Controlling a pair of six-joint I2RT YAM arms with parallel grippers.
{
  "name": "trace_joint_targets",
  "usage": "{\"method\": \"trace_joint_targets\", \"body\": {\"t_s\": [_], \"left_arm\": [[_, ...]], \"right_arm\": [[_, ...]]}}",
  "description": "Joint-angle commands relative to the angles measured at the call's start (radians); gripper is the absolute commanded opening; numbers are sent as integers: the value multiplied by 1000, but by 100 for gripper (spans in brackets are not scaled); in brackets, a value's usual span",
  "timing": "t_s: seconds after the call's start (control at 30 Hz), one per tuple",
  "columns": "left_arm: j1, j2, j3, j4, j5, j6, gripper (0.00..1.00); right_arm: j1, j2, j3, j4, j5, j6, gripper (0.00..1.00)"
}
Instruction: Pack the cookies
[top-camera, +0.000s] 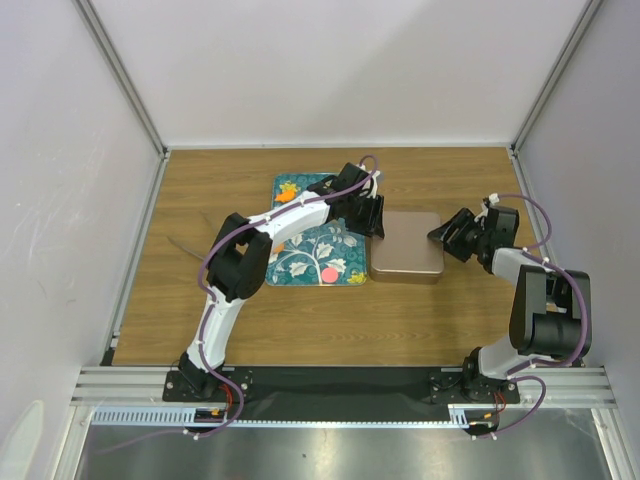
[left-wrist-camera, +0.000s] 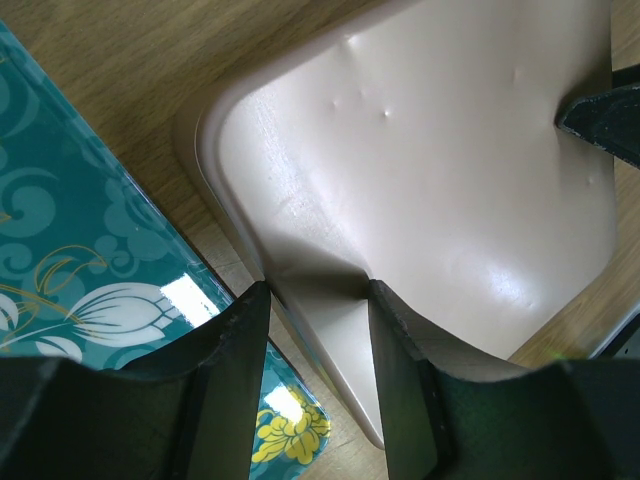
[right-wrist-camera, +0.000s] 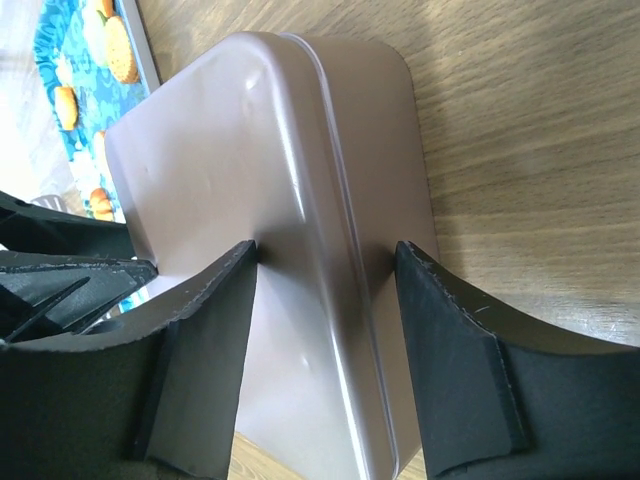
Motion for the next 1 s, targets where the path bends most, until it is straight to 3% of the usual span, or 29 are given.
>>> {"method": "trace_joint_targets", "body": {"t_s": [0.0,0.7,0.83,0.97], "left_arm": [[-56,2,19,12,59,-18,48],[-56,16,0,37,78,-19,50],[-56,7,-30,66,88,-33,50],[-54,-10,-53,90,92,-48,50]], "right_arm": [[6,1,-30,38,-94,45,57],[-77,-8,-104,37,-143,63,49],[-88,-2,-60,12,-137,72,52],[-88,17,-10,-10,-136,77,66]]}}
